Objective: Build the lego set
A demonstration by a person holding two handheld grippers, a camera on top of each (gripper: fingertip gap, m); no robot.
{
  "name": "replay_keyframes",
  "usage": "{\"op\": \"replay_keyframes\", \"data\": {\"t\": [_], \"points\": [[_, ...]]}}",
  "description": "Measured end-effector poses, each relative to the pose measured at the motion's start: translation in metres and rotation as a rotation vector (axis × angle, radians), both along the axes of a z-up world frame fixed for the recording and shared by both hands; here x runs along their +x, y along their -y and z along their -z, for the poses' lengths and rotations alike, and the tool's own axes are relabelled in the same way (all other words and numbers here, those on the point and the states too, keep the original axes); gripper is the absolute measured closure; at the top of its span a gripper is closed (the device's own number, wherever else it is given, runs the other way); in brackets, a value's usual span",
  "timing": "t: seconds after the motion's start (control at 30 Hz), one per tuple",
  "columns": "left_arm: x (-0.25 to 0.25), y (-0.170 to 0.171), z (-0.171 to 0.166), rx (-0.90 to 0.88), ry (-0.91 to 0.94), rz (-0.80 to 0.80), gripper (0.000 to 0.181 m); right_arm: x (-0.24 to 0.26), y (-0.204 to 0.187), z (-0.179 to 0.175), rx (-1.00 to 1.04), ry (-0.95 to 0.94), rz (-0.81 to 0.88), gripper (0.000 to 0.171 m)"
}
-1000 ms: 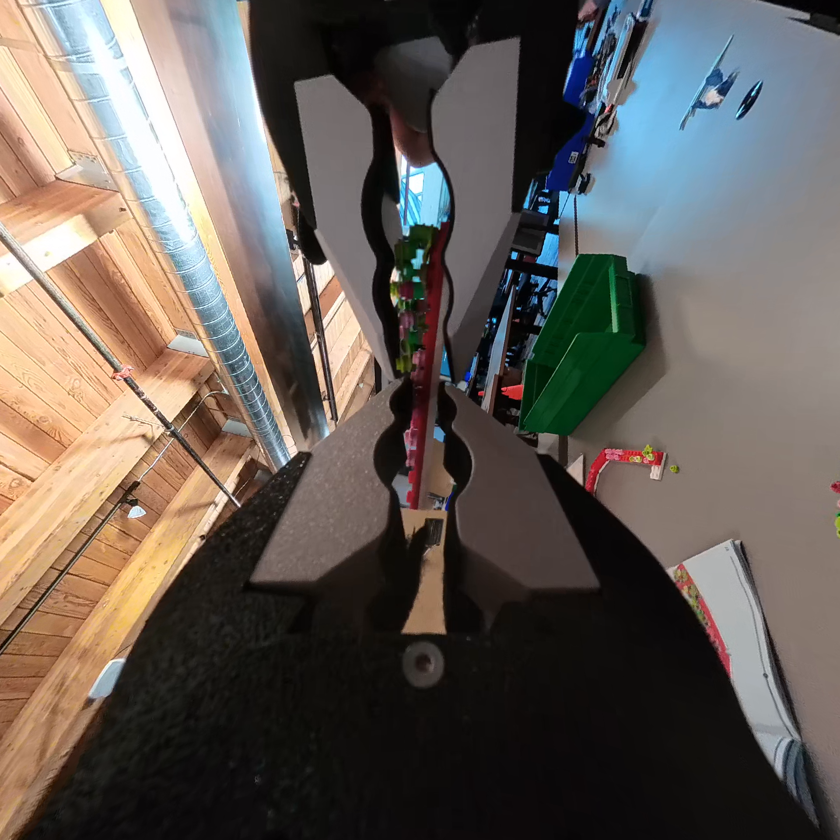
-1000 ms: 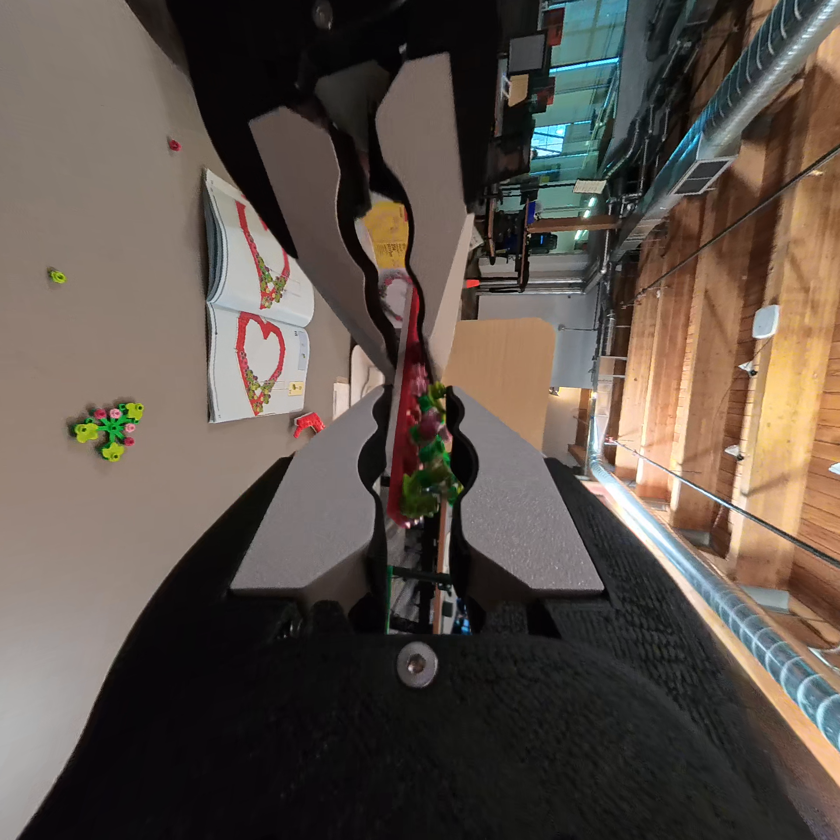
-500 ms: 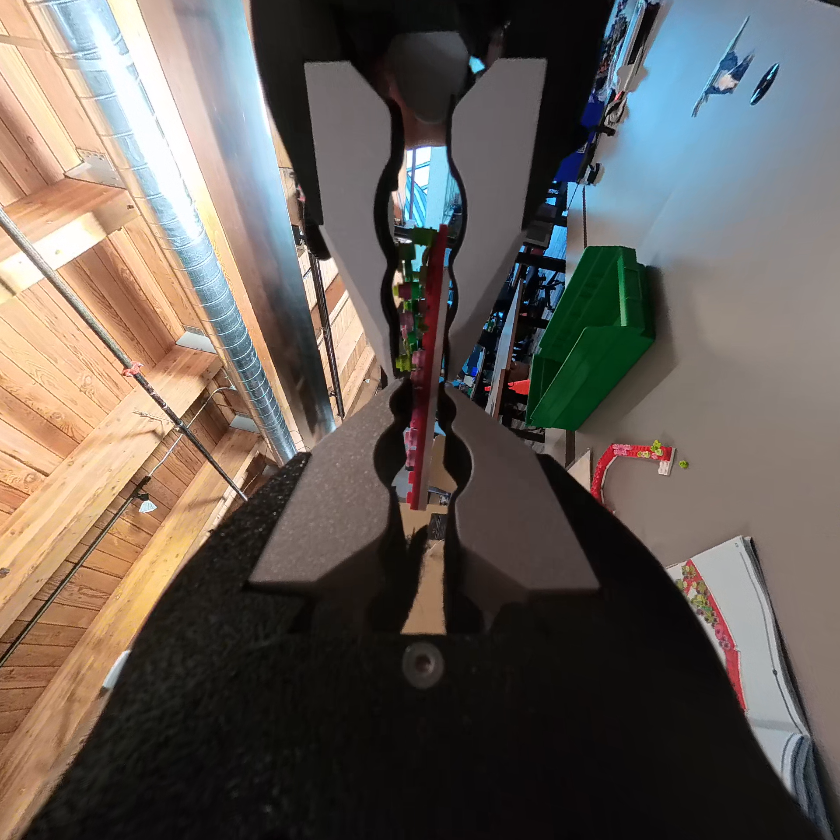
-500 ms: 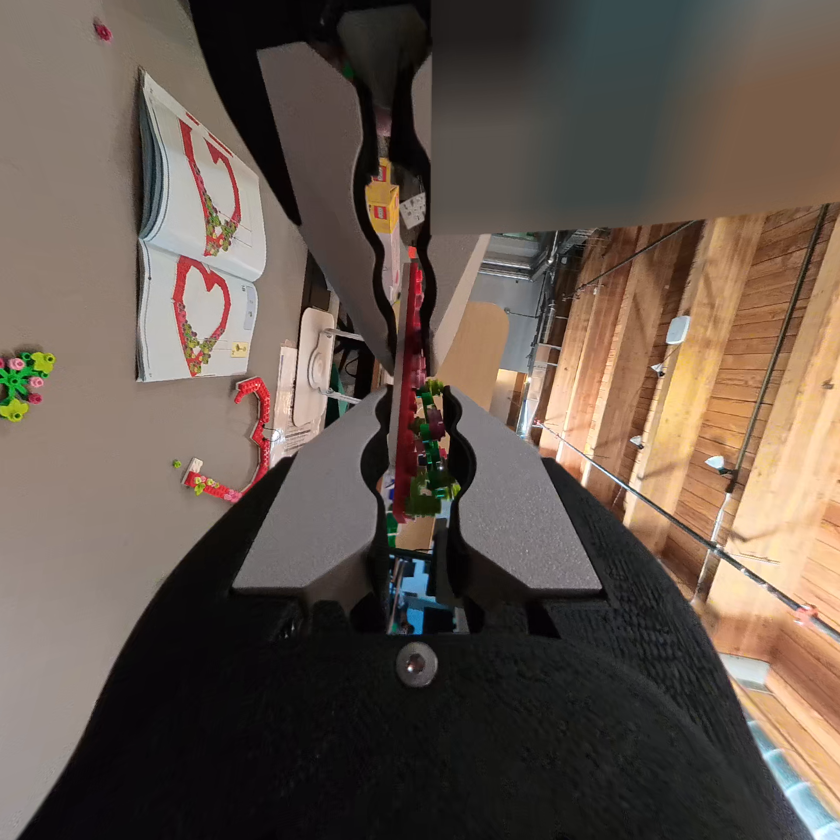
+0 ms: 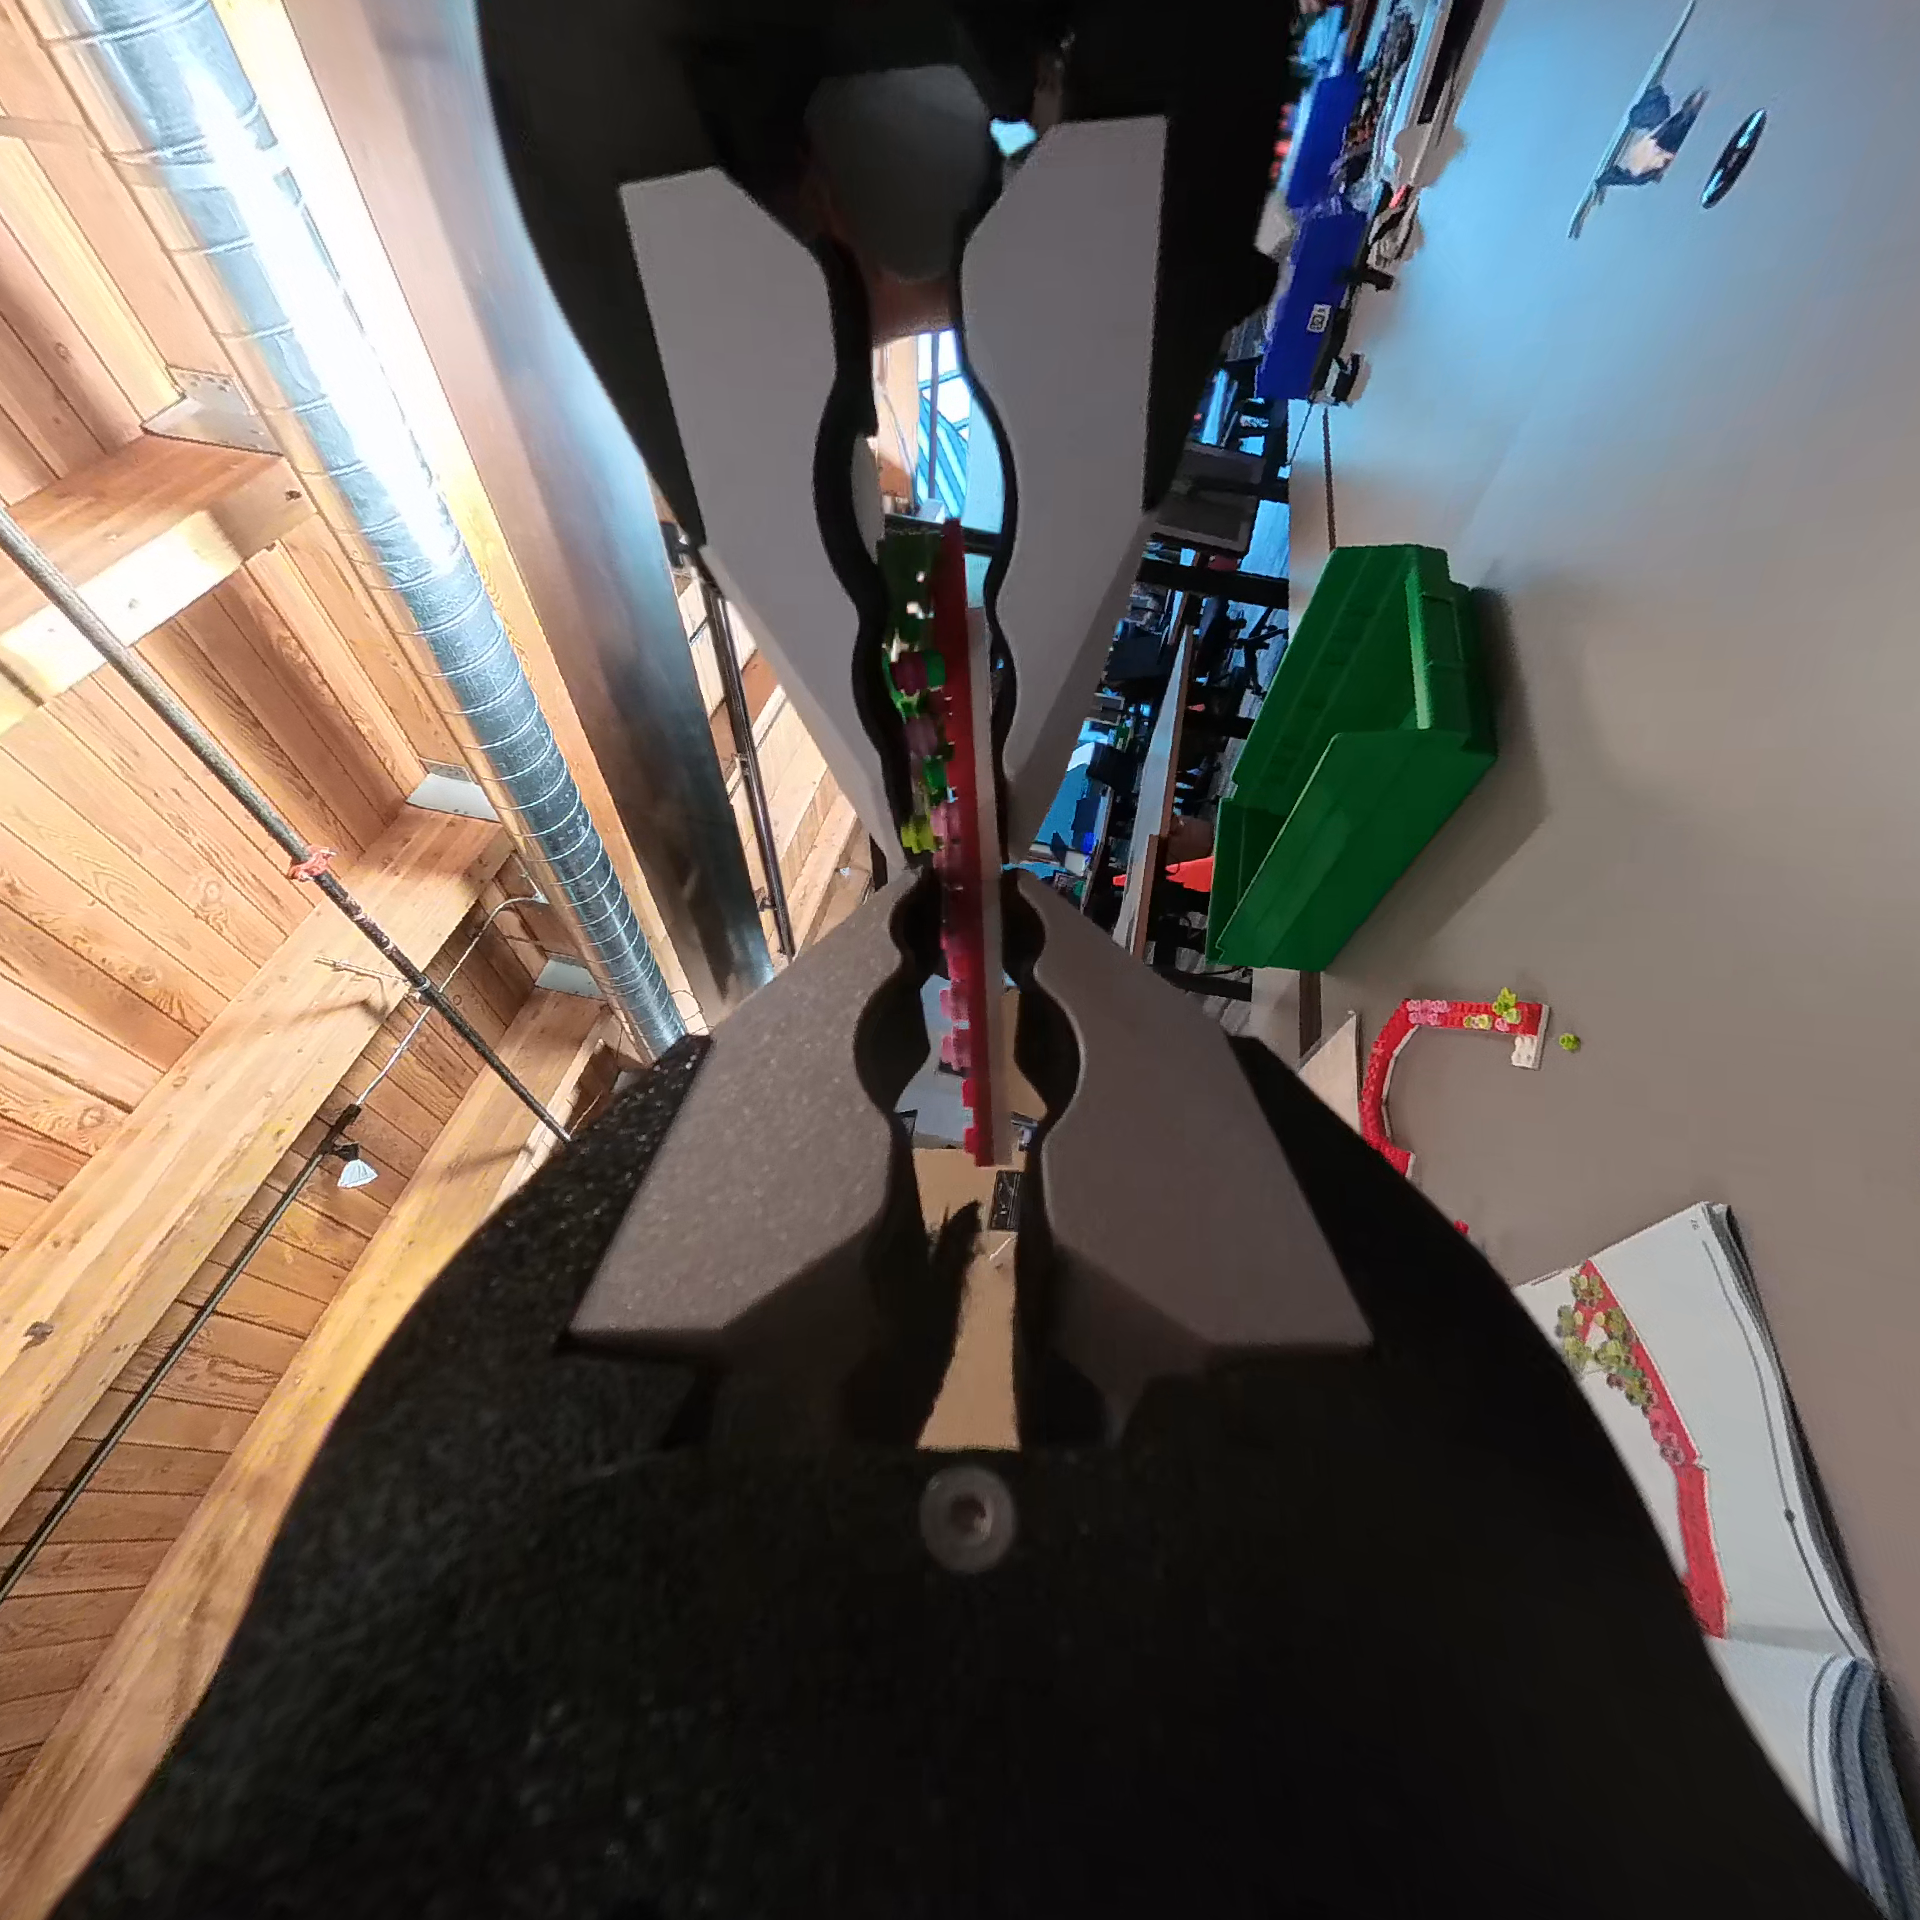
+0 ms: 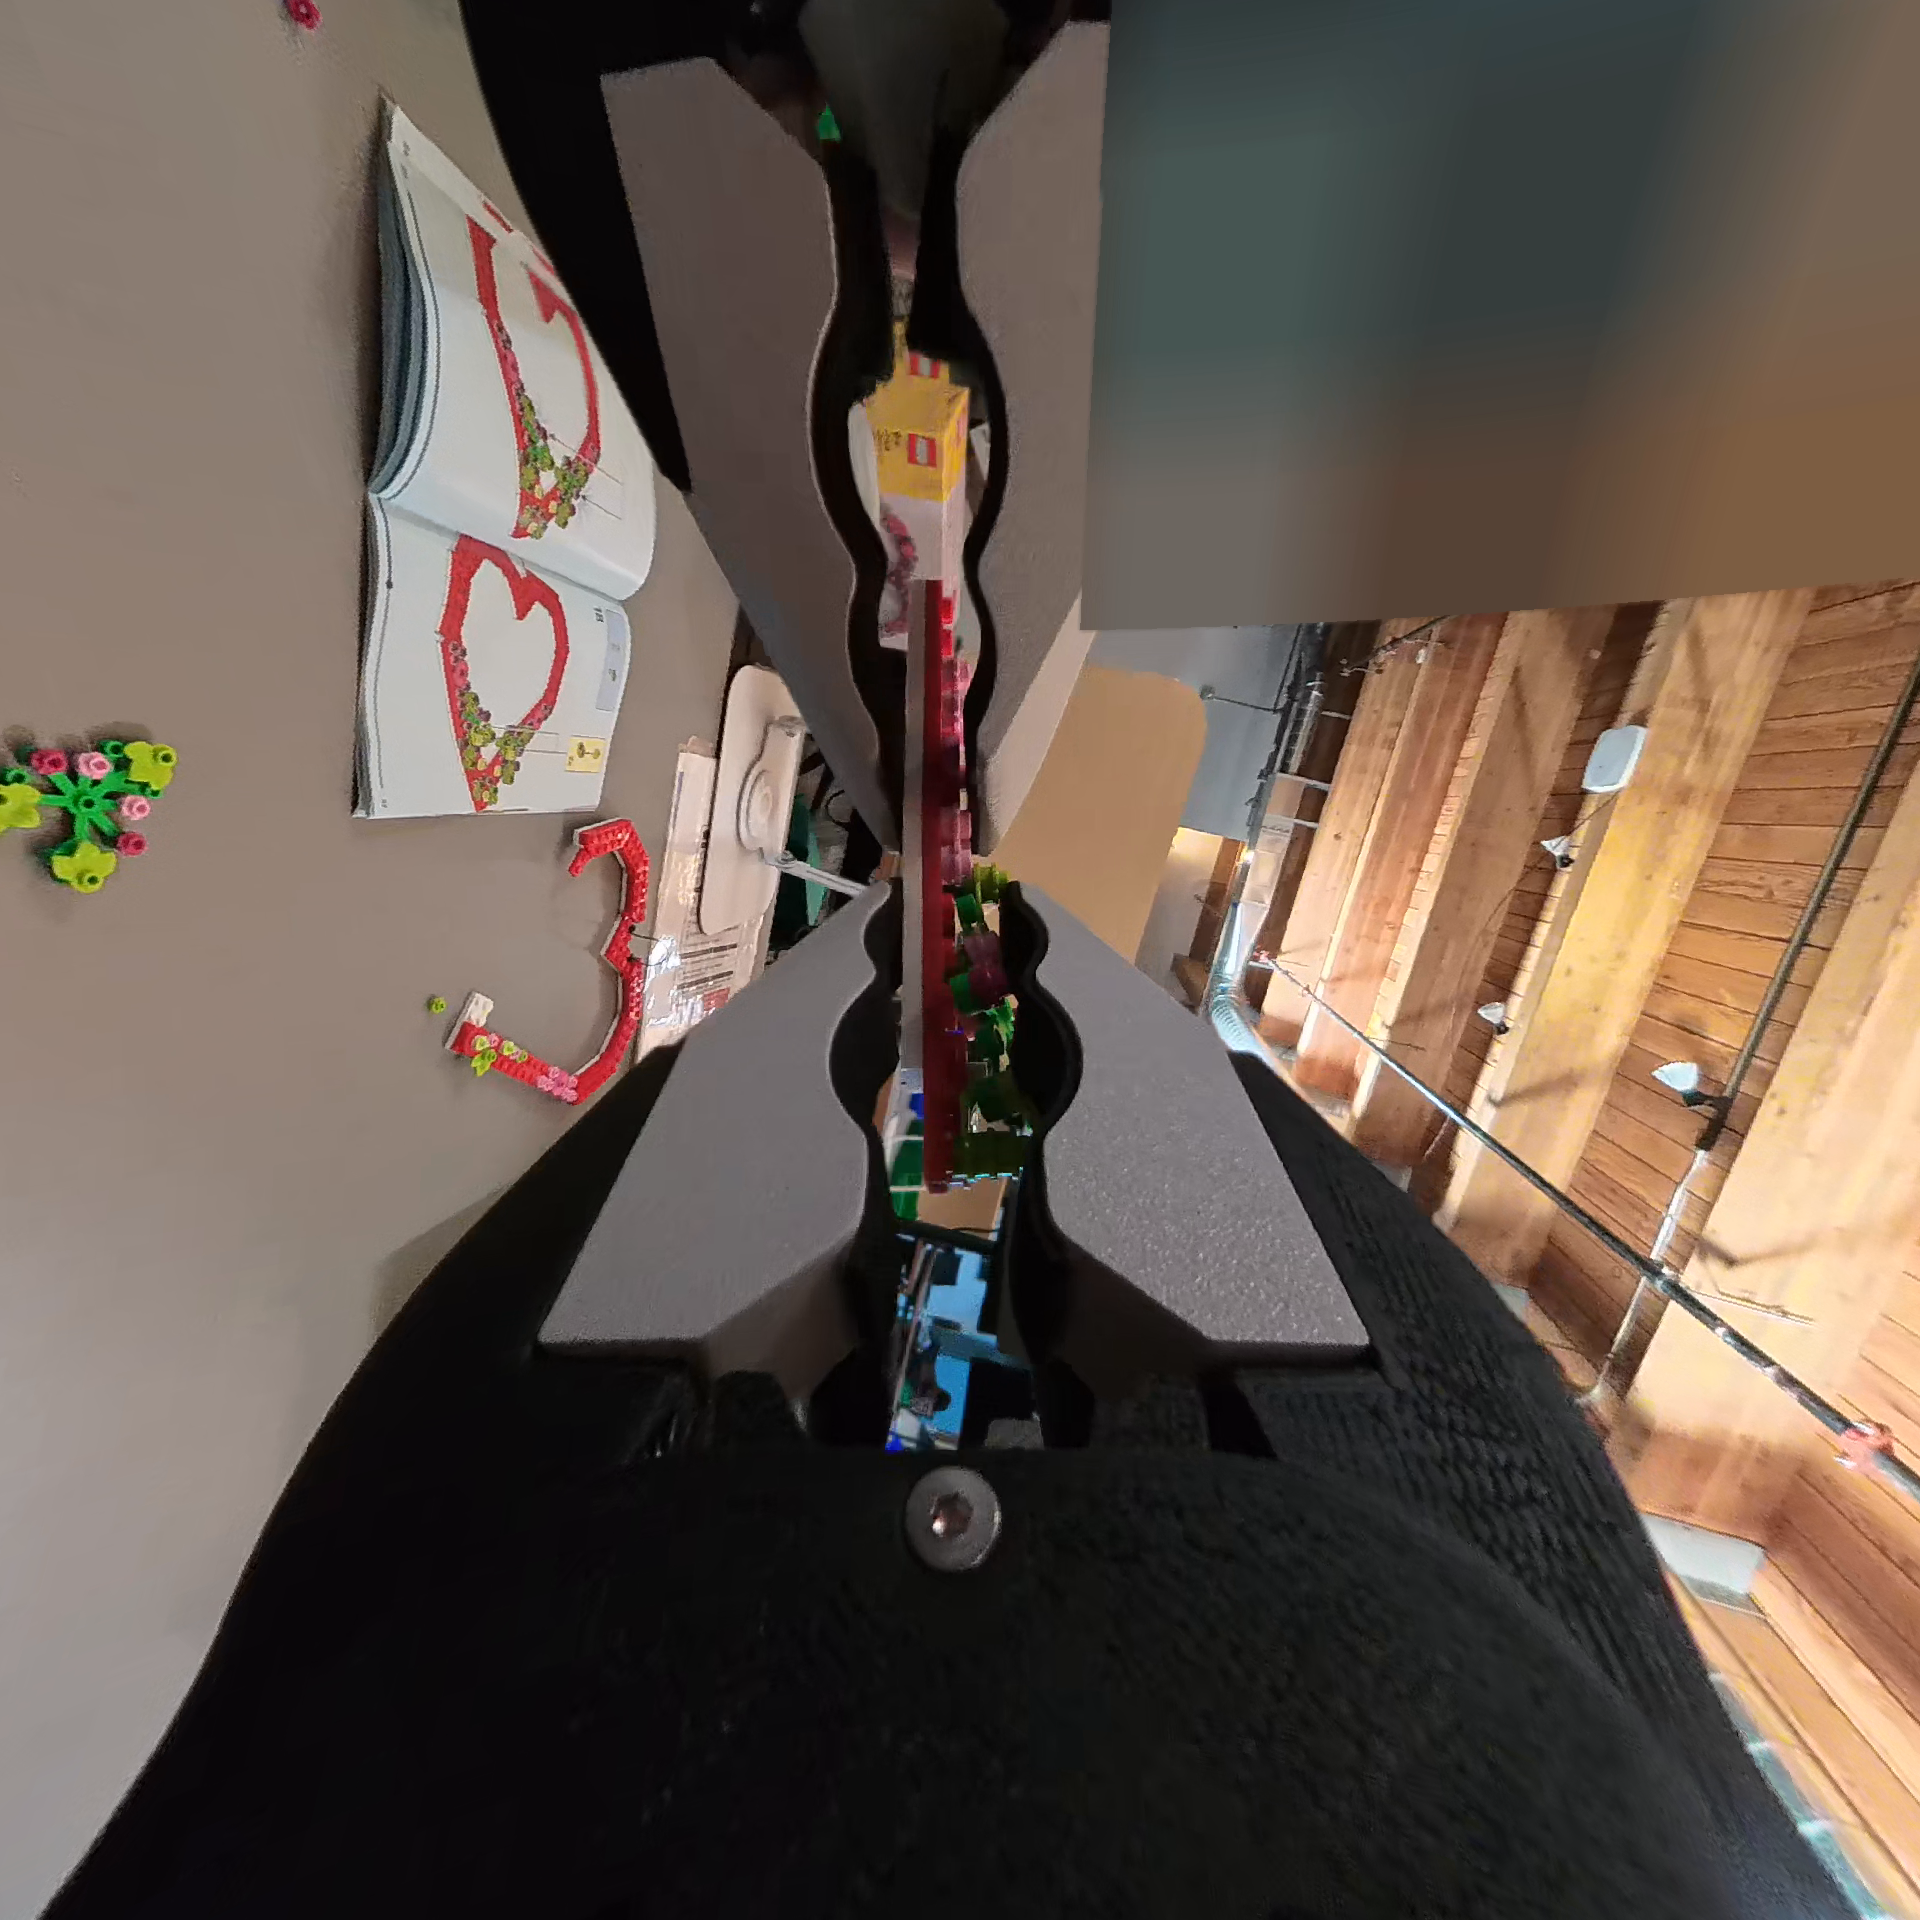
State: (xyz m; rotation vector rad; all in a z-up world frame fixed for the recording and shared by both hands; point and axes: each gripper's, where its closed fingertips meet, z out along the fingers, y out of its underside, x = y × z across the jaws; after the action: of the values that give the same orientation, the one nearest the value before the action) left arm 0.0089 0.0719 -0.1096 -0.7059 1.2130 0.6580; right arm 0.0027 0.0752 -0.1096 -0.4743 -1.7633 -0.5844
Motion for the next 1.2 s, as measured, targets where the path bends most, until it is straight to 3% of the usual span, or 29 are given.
{"op": "replay_keyframes", "data": {"t": [0.03, 0.47, 1.2], "points": [[0.001, -0.001, 0.002, -0.002, -0.010, -0.004, 0.175, 0.001, -0.001, 0.002, -0.010, 0.011, 0.007, 0.157], [0.003, -0.013, 0.020, -0.164, -0.025, -0.007, 0.174, 0.004, -0.012, 0.024, -0.235, 0.032, 0.037, 0.152], [0.003, -0.012, 0.016, -0.123, 0.002, 0.001, 0.174, 0.004, -0.012, 0.018, -0.126, 0.014, 0.027, 0.156]]}}
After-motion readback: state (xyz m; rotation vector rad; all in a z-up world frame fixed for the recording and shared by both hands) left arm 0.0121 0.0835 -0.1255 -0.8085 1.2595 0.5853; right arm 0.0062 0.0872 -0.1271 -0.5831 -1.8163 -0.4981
